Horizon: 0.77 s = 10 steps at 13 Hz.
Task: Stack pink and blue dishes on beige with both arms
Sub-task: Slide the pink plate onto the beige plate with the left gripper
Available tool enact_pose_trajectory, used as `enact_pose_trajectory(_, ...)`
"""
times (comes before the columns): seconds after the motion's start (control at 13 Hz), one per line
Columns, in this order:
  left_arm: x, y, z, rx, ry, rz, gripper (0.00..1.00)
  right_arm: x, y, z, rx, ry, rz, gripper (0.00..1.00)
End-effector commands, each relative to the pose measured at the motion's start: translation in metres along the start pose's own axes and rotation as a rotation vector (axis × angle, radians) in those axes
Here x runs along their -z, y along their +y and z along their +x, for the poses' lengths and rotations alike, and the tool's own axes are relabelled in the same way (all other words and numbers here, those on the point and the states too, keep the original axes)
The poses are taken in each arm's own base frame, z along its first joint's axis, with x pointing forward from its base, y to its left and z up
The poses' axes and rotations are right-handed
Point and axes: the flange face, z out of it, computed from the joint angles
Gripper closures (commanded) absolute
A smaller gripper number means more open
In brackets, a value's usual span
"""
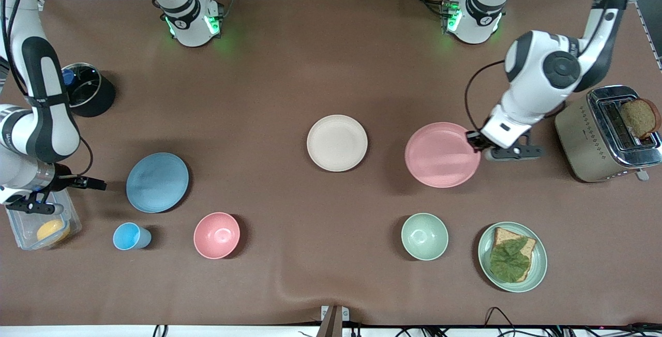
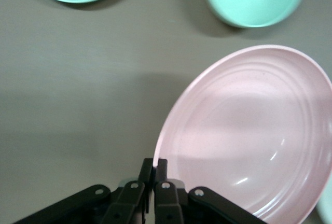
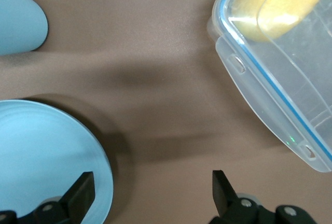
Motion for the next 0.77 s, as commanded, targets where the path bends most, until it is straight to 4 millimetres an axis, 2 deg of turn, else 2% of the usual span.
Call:
enact_pose_trajectory(0.0,-0.006,0.049,-0.018,0.055,-0.044,-0.037,1.00,0.000,-0.001,0.005,0.012,0.008,0.019,0.00)
enact_pose_trajectory(0.31,-0.028,0.112,-0.055,0.081,-0.096,-0.068,1.00,-0.006,-0.002,0.007,0.014,0.010,0.018,0.00)
enact_pose_trajectory(0.54,-0.054,0.142,-0.068,0.120,-0.107,-0.126,1.00,-0.014,-0.003,0.008,0.015,0.013,0.017,0.00)
enact_pose_trajectory(0.69,-0.068,0.151,-0.073,0.132,-0.122,-0.148,1.00,-0.019,-0.003,0.009,0.016,0.017,0.014,0.00)
